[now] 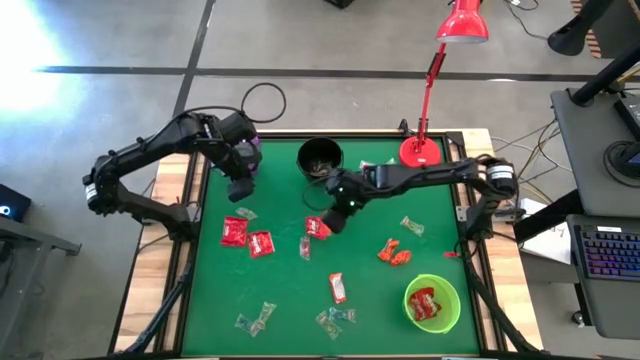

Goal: Sort candy
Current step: Put the orange chocolate bar into the purple bucket

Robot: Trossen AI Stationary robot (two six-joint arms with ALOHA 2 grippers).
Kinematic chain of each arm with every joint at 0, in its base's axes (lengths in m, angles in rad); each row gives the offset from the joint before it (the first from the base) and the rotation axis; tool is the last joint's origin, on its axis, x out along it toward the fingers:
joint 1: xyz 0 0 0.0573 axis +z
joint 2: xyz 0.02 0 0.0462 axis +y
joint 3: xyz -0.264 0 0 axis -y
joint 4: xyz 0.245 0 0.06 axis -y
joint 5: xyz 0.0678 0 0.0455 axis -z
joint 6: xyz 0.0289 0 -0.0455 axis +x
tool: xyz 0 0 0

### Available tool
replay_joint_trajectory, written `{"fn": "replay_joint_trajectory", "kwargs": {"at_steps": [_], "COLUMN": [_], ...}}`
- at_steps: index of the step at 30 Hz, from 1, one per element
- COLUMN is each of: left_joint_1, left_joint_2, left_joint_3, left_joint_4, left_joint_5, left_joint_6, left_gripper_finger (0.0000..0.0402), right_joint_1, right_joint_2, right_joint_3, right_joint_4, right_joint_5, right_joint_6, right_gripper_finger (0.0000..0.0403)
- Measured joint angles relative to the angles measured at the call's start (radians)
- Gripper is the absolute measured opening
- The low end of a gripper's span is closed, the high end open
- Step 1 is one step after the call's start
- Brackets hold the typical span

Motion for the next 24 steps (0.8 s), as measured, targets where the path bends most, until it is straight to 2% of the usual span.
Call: {"fn": "replay_joint_trajectory", "kwargs": {"at_steps": [7,13,17,24], "left_joint_1": [0.0,0.0,0.0,0.0], "left_joint_2": [0.067,0.139,0.175,0.223], "left_joint_3": [0.0,0.017,0.091,0.271], "left_joint_4": [0.006,0.005,0.004,0.005], "left_joint_5": [0.0,0.002,0.011,0.011], "left_joint_6": [0.005,0.038,0.04,0.031], "left_gripper_finger": [0.0077,0.0077,0.0088,0.0135], "right_joint_1": [-0.014,-0.046,-0.065,-0.119], "right_joint_2": [-0.068,-0.075,-0.077,-0.1], "right_joint_3": [0.1,0.175,0.19,0.196], "right_joint_4": [0.0,-0.023,-0.062,-0.078], "right_joint_5": [0.136,0.156,0.157,0.156], "right_joint_6": [-0.091,-0.199,-0.242,-0.344], "right_gripper_finger": [0.0009,0.0009,0.0009,0.0009]}}
